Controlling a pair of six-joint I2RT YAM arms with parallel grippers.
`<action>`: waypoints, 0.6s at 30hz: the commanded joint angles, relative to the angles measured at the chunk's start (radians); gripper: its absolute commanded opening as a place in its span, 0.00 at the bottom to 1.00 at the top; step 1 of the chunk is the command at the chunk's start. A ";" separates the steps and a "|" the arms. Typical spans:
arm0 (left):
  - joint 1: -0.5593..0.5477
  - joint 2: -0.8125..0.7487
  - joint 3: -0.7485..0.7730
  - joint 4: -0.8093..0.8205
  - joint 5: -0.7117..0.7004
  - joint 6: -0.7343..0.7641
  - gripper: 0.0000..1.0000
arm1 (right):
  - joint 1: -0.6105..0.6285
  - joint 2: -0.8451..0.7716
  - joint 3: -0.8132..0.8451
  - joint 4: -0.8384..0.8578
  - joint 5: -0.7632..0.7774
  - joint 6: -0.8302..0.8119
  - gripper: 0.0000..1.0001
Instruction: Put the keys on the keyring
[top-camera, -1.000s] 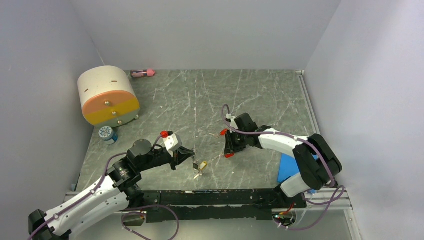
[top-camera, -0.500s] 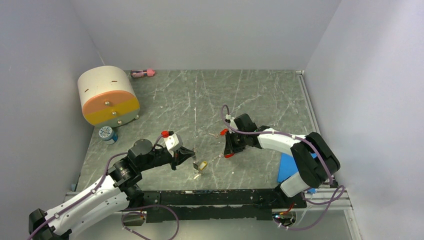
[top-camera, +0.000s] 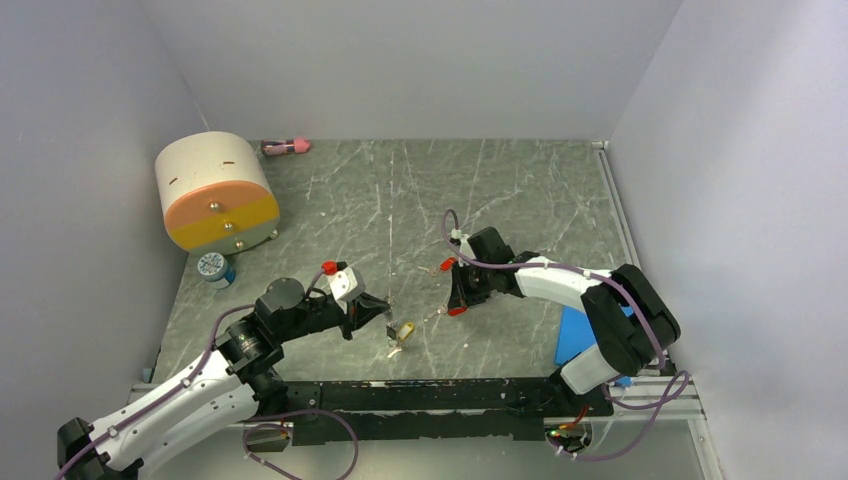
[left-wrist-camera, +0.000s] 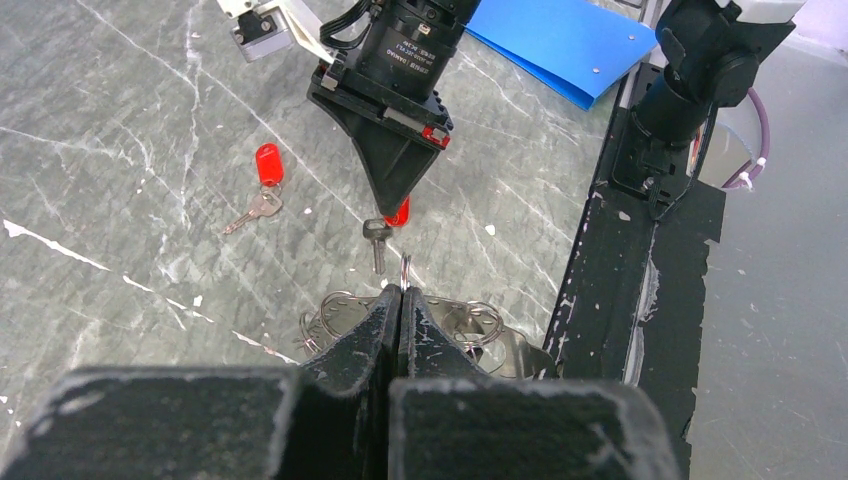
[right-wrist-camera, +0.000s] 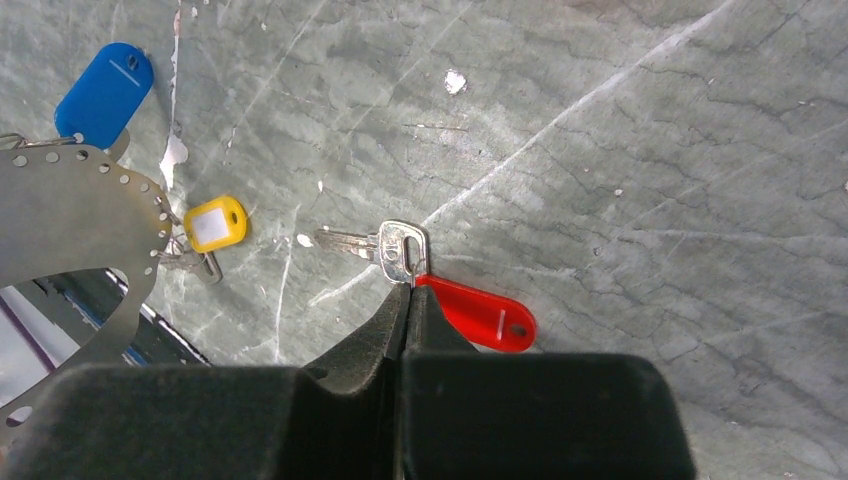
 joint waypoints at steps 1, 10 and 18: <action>-0.003 -0.005 0.049 0.036 0.016 -0.006 0.03 | -0.004 -0.035 0.017 0.014 -0.020 -0.024 0.00; -0.003 -0.005 0.048 0.036 0.015 -0.003 0.03 | -0.003 -0.246 0.061 -0.034 -0.004 -0.099 0.00; -0.004 0.011 0.052 0.042 0.022 -0.002 0.03 | -0.004 -0.450 0.071 -0.028 0.159 -0.126 0.00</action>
